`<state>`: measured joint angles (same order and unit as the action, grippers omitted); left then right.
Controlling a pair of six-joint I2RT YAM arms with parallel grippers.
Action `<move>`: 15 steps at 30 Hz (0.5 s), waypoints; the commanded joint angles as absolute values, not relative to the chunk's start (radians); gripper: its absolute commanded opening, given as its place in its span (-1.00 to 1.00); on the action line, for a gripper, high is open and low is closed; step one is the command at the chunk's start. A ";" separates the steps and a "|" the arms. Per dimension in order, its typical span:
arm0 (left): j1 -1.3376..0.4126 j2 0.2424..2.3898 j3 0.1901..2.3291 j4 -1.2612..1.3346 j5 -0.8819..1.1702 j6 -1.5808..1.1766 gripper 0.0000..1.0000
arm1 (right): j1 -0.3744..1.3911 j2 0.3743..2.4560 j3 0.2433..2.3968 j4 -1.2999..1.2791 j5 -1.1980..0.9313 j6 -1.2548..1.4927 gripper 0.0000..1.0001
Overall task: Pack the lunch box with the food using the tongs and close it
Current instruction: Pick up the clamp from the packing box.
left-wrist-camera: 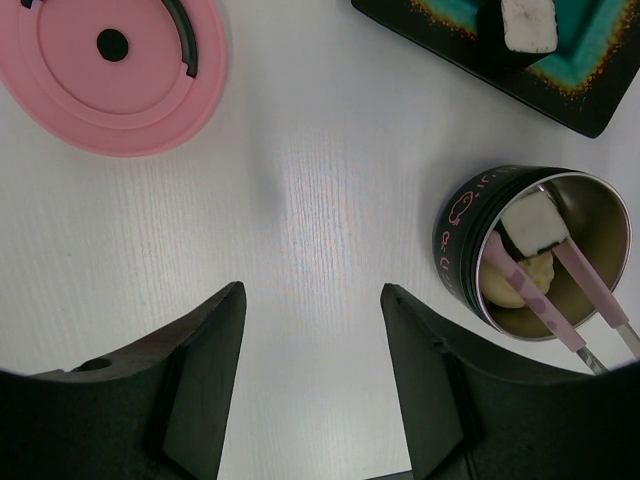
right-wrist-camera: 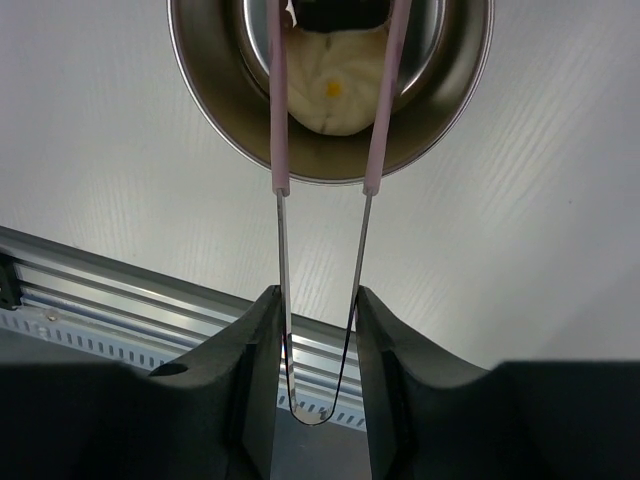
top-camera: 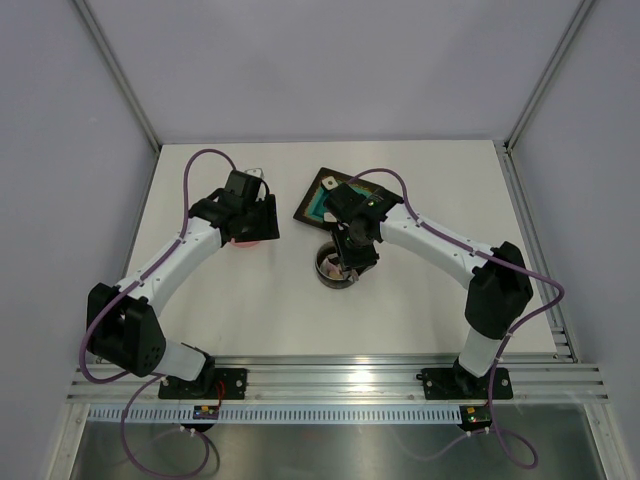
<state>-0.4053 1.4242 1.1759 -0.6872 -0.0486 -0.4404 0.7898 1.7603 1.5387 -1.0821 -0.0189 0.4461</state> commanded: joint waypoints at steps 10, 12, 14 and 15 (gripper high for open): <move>-0.399 1.408 1.177 -0.660 -0.049 -0.425 0.22 | 0.799 1.736 1.589 -1.085 -0.005 0.448 -0.17; -0.399 1.408 1.175 -0.661 -0.049 -0.425 0.22 | 0.799 1.733 1.592 -1.086 -0.005 0.448 -0.20; -0.400 1.408 1.177 -0.661 -0.049 -0.425 0.22 | 0.798 1.729 1.603 -1.094 -0.005 0.449 -0.21; -0.399 1.408 1.177 -0.661 -0.049 -0.425 0.22 | 0.798 1.726 1.608 -1.098 -0.005 0.448 -0.21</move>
<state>-0.4053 1.4242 1.1759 -0.6876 -0.0486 -0.4404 0.7898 1.7603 1.5520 -1.0855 -0.0170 0.4461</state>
